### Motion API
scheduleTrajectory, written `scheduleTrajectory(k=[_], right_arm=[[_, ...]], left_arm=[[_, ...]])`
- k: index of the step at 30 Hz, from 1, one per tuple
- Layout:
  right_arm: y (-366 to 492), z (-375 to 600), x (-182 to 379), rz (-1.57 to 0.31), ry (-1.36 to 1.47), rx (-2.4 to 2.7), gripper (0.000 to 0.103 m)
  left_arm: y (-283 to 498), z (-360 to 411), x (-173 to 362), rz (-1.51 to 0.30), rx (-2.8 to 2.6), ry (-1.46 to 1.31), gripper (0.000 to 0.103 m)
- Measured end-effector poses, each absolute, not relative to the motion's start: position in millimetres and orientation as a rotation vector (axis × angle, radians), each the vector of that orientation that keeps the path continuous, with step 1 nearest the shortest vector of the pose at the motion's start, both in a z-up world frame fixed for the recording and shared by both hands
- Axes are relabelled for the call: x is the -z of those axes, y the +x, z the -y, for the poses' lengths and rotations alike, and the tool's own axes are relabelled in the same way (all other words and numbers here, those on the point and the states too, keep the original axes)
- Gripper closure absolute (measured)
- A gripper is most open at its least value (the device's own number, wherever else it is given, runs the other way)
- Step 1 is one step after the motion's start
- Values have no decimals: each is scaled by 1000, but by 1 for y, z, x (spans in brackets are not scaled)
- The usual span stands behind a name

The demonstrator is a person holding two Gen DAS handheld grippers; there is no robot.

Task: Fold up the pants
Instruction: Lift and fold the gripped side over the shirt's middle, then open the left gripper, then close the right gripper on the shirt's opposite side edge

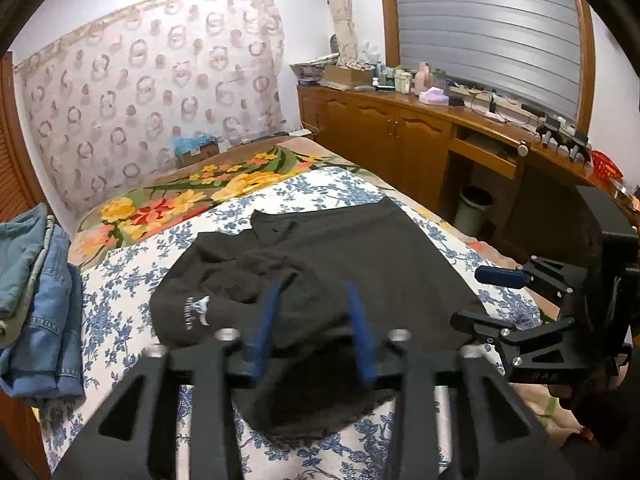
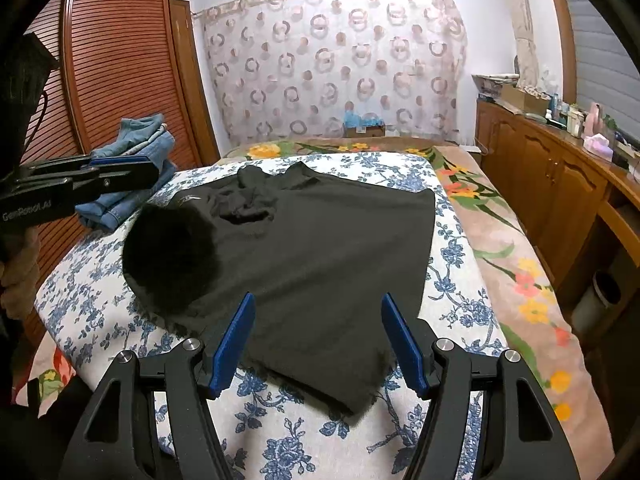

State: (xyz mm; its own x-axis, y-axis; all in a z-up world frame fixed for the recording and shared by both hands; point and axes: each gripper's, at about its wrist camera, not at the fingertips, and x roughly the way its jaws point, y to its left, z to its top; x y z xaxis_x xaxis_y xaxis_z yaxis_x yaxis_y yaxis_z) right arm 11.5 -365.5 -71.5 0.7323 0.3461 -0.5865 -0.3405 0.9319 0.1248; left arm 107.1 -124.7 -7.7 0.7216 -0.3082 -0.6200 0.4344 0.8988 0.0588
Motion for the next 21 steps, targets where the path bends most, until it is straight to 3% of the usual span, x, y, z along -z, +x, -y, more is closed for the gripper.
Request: scheduleTrajectory(k=[4, 21], right_arm=[[16, 361, 72, -648, 10, -388, 36], [42, 316, 79, -645, -12, -446, 38]], left_arm=[[104, 113, 8, -633, 400, 183, 32], [111, 65, 66, -732, 309, 121, 31]])
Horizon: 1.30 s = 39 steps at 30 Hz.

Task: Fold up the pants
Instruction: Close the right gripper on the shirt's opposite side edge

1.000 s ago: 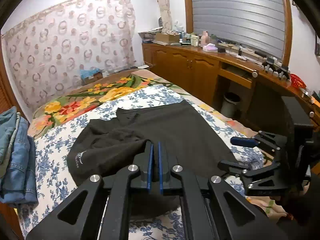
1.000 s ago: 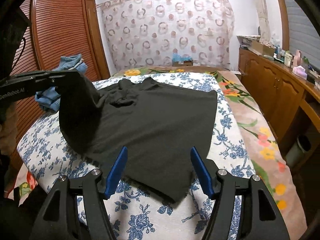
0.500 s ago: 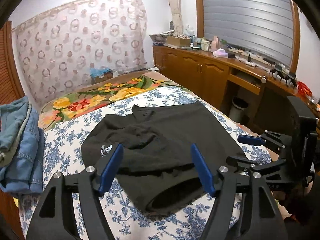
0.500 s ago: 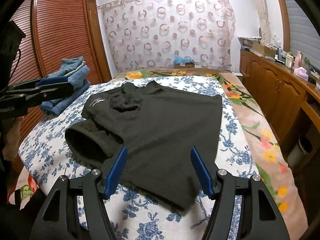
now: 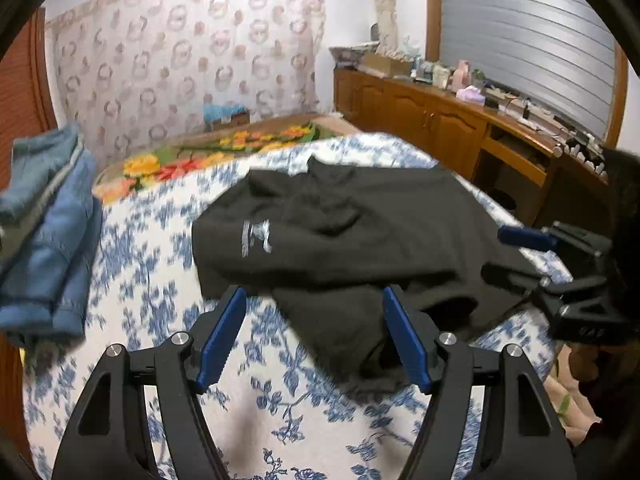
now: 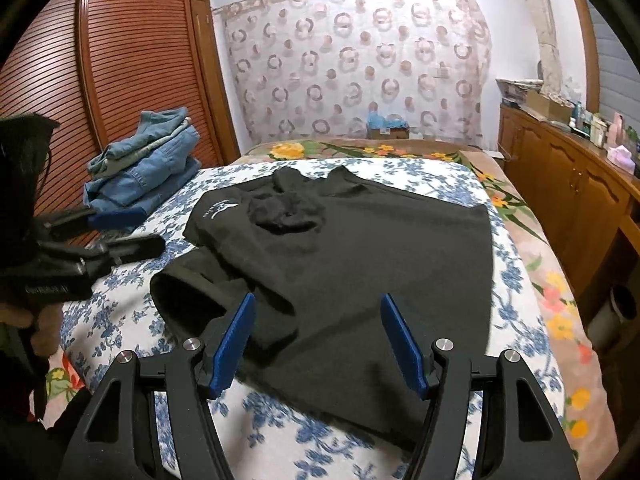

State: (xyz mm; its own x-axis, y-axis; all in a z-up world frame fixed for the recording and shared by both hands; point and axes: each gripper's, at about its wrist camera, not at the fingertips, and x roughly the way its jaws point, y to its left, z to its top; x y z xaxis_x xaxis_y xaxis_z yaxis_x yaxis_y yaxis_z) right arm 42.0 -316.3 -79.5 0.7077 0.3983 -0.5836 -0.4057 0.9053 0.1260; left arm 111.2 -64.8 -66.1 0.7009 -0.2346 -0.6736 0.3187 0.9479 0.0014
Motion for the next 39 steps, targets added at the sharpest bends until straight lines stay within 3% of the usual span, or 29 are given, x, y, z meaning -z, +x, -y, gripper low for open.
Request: scheduleTrajectory(k=[17, 22, 31, 37, 39], right_arm=[[52, 284, 96, -720, -60, -484, 53], [53, 281, 103, -750, -64, -499, 63], [58, 286, 103, -779, -35, -507, 65], [54, 286, 100, -757, -27, -534, 91], [52, 288, 97, -742, -22, -540, 94]], left_arm=[[108, 59, 109, -833, 318, 105, 31], [109, 58, 109, -837, 319, 90, 31], [109, 55, 110, -838, 322, 71, 31], [108, 53, 110, -826, 318, 62, 31], [107, 52, 109, -821, 319, 58, 31]])
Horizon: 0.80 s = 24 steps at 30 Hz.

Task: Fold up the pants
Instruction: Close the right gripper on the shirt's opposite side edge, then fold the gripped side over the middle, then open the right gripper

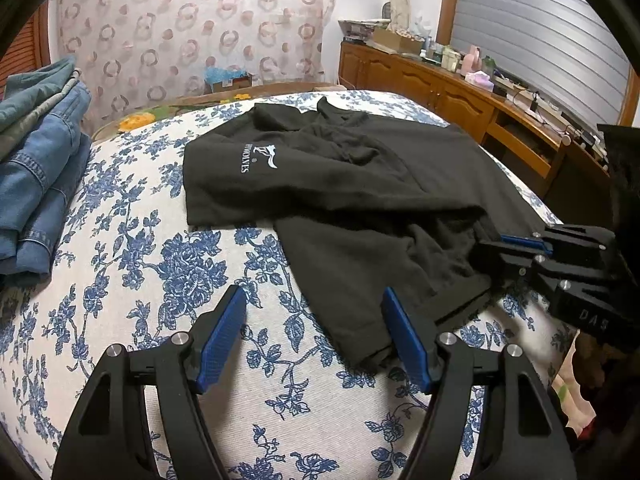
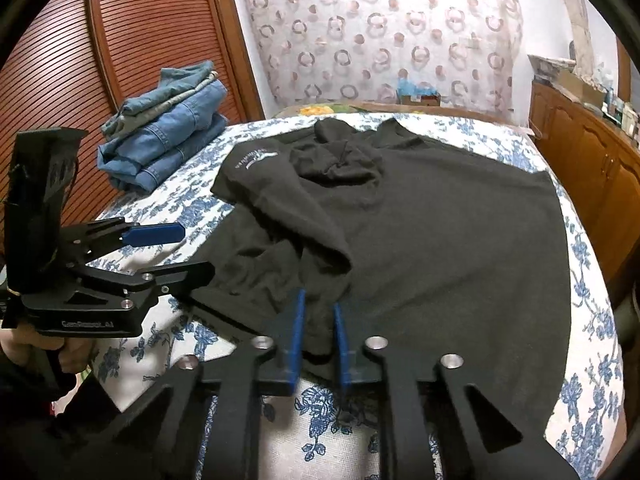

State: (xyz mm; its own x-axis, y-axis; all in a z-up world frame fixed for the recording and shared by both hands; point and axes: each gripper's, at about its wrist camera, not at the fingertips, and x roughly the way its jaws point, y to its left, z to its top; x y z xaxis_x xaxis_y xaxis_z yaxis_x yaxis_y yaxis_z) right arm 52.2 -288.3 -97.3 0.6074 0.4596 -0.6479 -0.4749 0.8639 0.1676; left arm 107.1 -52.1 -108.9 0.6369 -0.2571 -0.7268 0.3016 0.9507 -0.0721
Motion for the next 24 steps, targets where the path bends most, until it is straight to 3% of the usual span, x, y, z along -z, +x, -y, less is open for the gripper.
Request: scheduleTrajectory(k=[24], right_arm=[[6, 333, 45, -546, -19, -452, 97]], left_arm=[[108, 68, 85, -755, 340, 76, 31]])
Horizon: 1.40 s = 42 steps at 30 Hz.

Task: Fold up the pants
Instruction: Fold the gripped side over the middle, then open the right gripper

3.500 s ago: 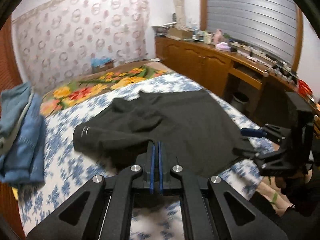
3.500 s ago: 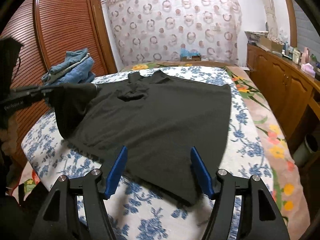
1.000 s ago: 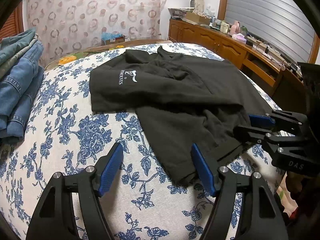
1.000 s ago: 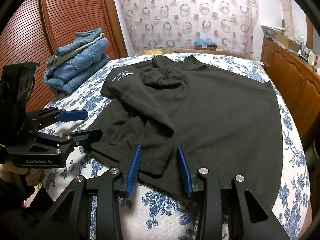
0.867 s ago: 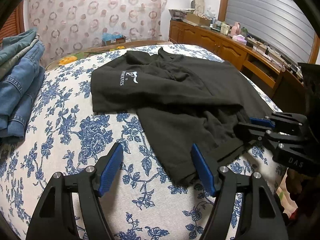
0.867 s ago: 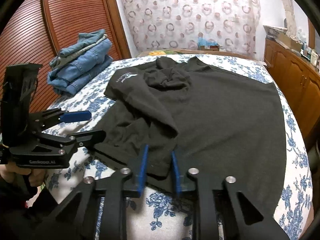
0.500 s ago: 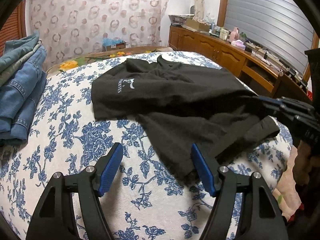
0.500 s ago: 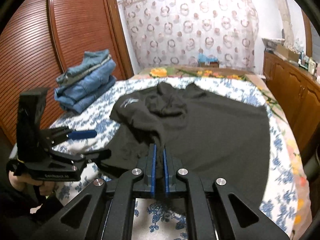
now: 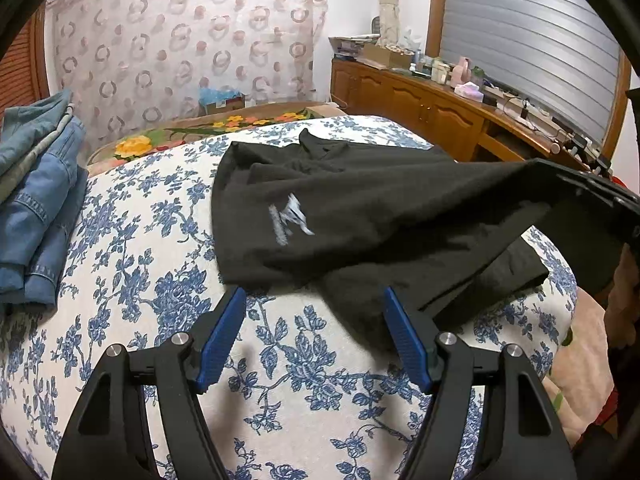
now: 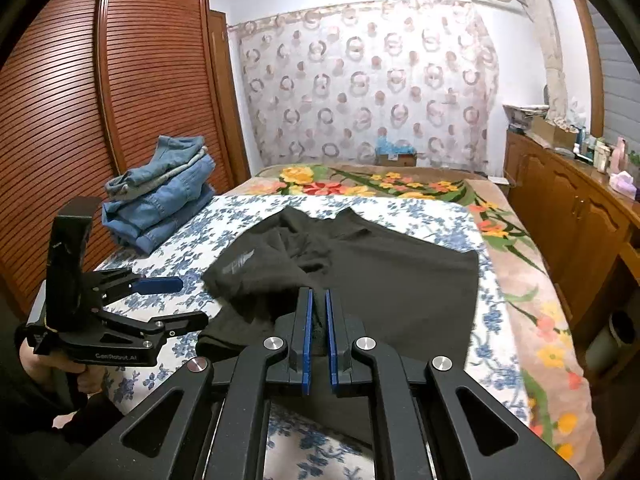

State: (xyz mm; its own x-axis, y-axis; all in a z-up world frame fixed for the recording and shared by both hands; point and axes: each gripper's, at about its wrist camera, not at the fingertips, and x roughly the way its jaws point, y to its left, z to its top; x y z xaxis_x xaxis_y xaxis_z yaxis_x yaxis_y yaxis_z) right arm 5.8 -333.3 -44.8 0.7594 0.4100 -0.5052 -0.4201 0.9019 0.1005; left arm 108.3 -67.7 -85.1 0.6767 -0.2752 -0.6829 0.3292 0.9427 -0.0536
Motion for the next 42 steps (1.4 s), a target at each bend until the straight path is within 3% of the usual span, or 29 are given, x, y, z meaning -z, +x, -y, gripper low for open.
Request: scheduleTrajectory(k=[42], right_arm=[[-13, 388, 70, -724, 17, -317, 95]], left_arm=[[112, 98, 91, -785, 388, 118, 31]])
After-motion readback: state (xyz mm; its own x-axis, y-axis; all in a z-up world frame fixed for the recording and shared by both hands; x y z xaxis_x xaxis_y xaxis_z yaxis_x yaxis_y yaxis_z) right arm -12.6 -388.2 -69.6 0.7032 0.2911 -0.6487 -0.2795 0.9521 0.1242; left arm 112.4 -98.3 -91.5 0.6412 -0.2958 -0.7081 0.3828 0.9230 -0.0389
